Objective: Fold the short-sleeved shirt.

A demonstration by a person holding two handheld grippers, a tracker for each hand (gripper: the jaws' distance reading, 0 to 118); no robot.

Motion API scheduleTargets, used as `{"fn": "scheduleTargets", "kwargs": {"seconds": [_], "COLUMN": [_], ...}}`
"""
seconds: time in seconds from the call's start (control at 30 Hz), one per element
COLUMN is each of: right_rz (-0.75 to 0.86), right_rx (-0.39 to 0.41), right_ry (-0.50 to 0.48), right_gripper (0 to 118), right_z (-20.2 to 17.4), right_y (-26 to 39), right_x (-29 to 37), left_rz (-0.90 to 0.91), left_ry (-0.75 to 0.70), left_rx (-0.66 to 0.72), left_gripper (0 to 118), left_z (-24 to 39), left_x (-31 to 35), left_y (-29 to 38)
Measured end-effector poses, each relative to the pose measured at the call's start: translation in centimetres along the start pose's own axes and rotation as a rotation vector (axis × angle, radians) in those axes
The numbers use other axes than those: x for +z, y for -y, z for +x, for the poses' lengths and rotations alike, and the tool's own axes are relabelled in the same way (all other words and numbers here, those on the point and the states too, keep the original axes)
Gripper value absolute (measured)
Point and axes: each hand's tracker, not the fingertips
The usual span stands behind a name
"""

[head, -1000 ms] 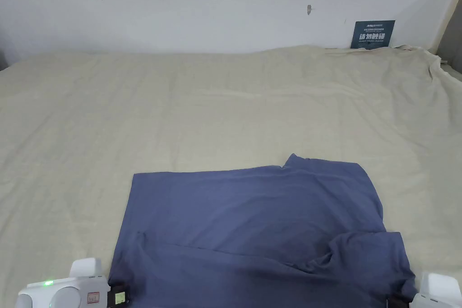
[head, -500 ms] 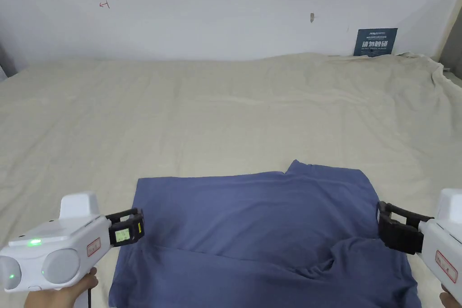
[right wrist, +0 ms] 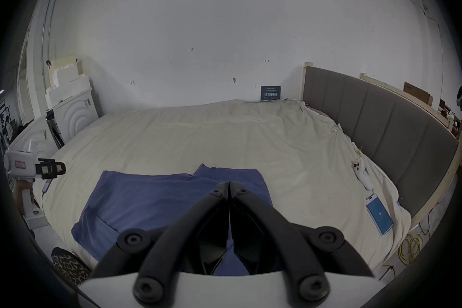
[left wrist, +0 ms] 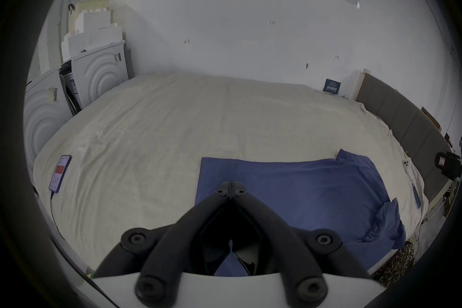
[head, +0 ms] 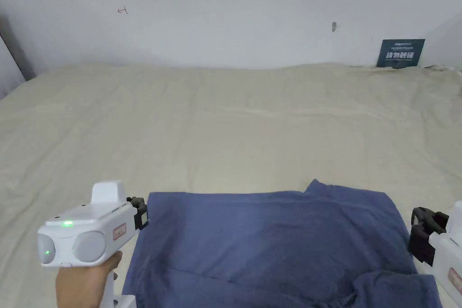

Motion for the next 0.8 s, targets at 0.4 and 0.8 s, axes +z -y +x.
{"fn": "scheduleTargets", "kwargs": {"seconds": [0.4, 0.8], "right_rz": [-0.07, -0.188], "right_rx": [-0.003, 0.002], "right_ry": [0.032, 0.042], "right_gripper": [0, 0], "right_z": [0.0, 0.5], "right_y": [-0.8, 0.5], "right_x": [-6.1, -10.8], "left_rz": [-0.306, -0.44], "left_ry": [-0.007, -0.044], "left_rx": [-0.003, -0.084], "left_gripper": [57, 34], "left_z": [-3.5, -2.7], "left_x": [-16.9, -24.8], "left_y": [-4.8, -3.1]}}
